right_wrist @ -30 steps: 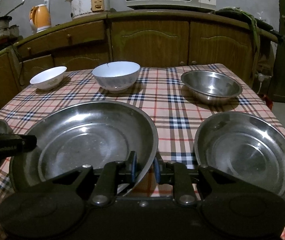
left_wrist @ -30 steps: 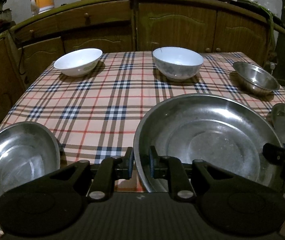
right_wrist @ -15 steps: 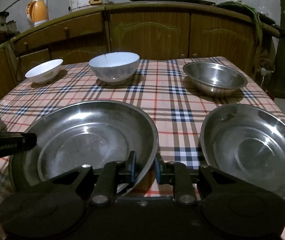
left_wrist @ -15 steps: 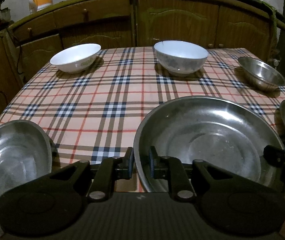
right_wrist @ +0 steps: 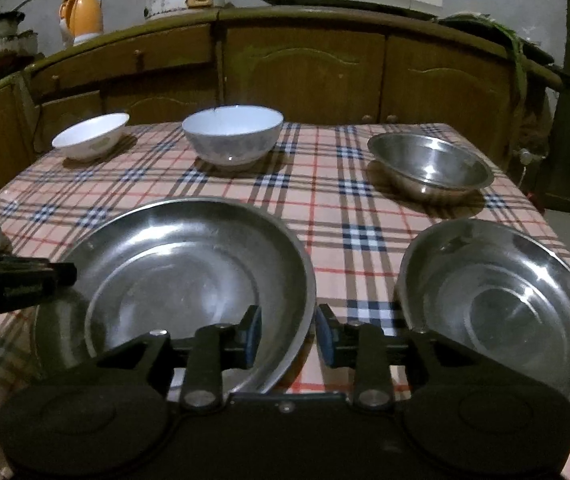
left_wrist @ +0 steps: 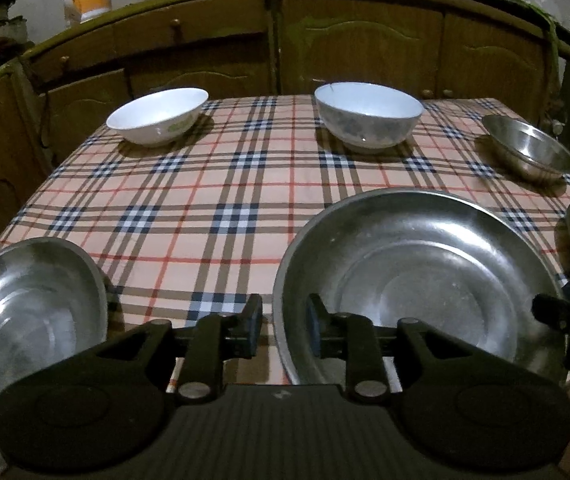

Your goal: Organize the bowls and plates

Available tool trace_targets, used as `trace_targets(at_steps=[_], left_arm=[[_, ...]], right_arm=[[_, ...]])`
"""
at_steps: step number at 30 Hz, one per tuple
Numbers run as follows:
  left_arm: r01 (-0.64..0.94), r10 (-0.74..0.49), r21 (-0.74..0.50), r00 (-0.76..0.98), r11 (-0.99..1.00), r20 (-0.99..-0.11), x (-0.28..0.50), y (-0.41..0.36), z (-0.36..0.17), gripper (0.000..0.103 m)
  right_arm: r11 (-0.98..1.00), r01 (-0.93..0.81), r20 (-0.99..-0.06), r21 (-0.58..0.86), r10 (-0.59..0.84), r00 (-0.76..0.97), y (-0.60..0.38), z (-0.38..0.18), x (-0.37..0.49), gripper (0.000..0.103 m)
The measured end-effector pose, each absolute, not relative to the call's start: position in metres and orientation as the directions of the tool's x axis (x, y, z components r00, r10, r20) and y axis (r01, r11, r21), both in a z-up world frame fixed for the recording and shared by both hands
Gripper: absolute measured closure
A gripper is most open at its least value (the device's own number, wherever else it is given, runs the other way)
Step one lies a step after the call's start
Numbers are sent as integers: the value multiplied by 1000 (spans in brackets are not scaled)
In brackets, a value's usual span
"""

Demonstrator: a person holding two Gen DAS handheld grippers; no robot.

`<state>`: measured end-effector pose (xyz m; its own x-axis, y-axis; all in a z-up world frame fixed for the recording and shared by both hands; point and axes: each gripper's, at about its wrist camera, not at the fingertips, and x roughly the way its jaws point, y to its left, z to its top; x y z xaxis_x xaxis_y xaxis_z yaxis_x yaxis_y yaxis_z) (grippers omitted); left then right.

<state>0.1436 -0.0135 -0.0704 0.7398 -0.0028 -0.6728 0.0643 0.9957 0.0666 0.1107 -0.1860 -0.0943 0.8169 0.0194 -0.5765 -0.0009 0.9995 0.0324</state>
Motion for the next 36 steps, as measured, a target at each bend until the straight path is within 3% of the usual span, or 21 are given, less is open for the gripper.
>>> trace_targets(at_steps=[11, 18, 36], left_arm=[[53, -13, 45, 783, 998, -622, 129, -22, -37, 48], [107, -72, 27, 815, 994, -575, 121, -54, -15, 37], [290, -224, 37, 807, 956, -546, 117, -153, -9, 24]], right_arm=[[997, 32, -502, 66, 5, 865, -209, -59, 87, 37], [994, 83, -458, 72, -41, 888, -234, -37, 69, 31], [955, 280, -440, 100, -210, 873, -327, -38, 32, 23]])
